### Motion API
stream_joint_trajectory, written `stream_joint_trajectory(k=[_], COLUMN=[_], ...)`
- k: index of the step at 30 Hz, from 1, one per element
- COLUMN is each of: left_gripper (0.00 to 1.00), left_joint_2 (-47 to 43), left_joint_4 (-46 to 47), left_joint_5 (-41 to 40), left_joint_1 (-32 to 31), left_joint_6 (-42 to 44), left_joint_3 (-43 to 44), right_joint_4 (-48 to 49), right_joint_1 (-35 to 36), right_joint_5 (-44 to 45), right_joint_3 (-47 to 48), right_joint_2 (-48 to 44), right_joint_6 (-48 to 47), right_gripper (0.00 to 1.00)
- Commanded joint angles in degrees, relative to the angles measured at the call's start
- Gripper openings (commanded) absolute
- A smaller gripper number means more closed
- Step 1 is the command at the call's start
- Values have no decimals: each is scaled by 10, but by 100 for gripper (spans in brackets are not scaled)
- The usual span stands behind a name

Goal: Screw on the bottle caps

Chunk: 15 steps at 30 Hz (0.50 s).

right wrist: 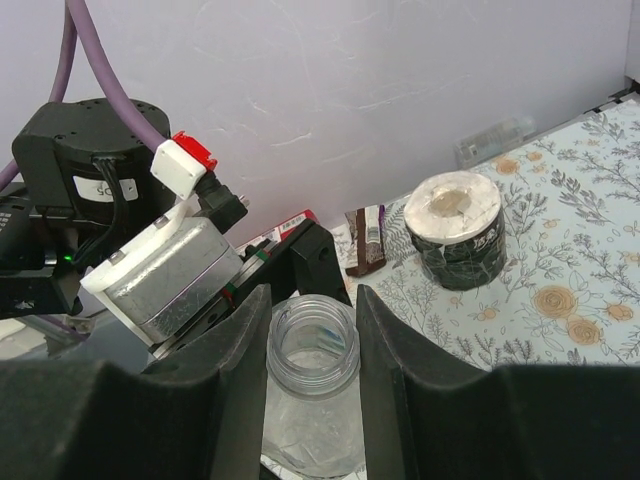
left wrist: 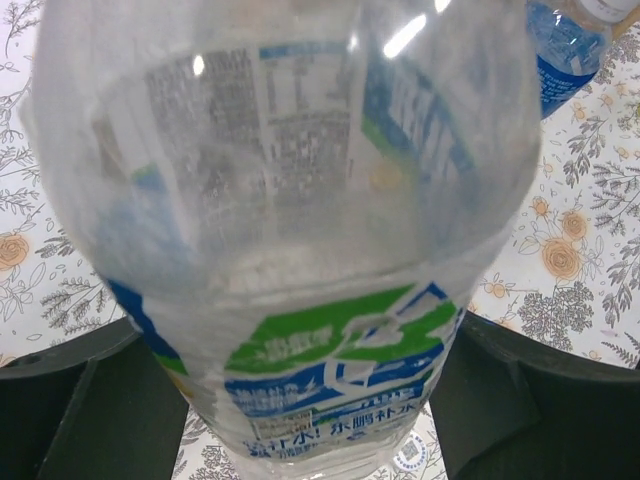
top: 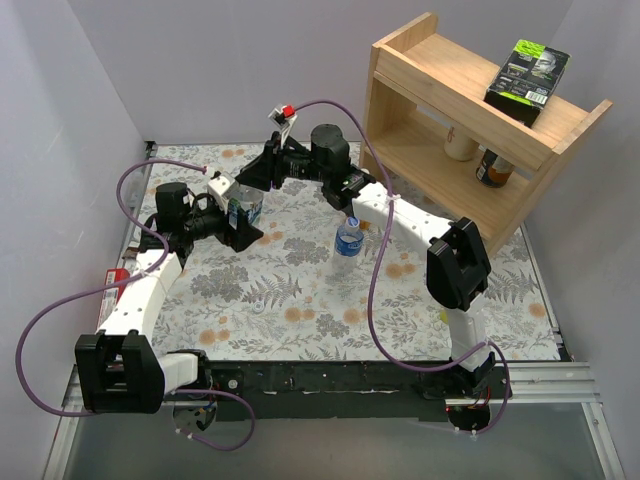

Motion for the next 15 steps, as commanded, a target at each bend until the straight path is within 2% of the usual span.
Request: stream_joint_trajectory(k=[1, 4, 7, 8, 10, 11, 12, 13, 15], left_gripper=[80, 80, 66, 47, 22, 14, 10, 10, 8], left_joint_2=[-25, -25, -20, -19, -14, -16, -20, -28, -41], left_joint_4=[0, 1, 1, -1, -5, -10, -11, -12, -12], left_joint_5=[-7, -7, 0, 0, 0, -2, -4, -3, 4], left_joint_1=[-4, -4, -4, -4, -4, -4, -4, -4, -4], left_joint_6=[9, 9, 8, 8, 12, 14, 16, 17, 13], left_joint_3=[-5, -7, -2, 1, 9, 10, 9, 7, 5], right_joint_4=[29, 31, 29, 29, 29, 28, 24, 15, -7], right_joint_1=[-7, -6, -3, -2, -2, -2, -3, -9, -22], right_joint_5=[13, 13, -1, -5, -8, -19, -28, -37, -58], right_joint_3=[-2, 2, 1, -3, -12, -12, -13, -12, -6], right_joint_2=[-44, -43, -40, -42, -46, -52, -58, -63, -85], right_joint_6=[-9, -6, -7, -7, -9, -17, -51, -64, -84], right_gripper=[1, 1, 1, 1, 1, 9, 16, 32, 47])
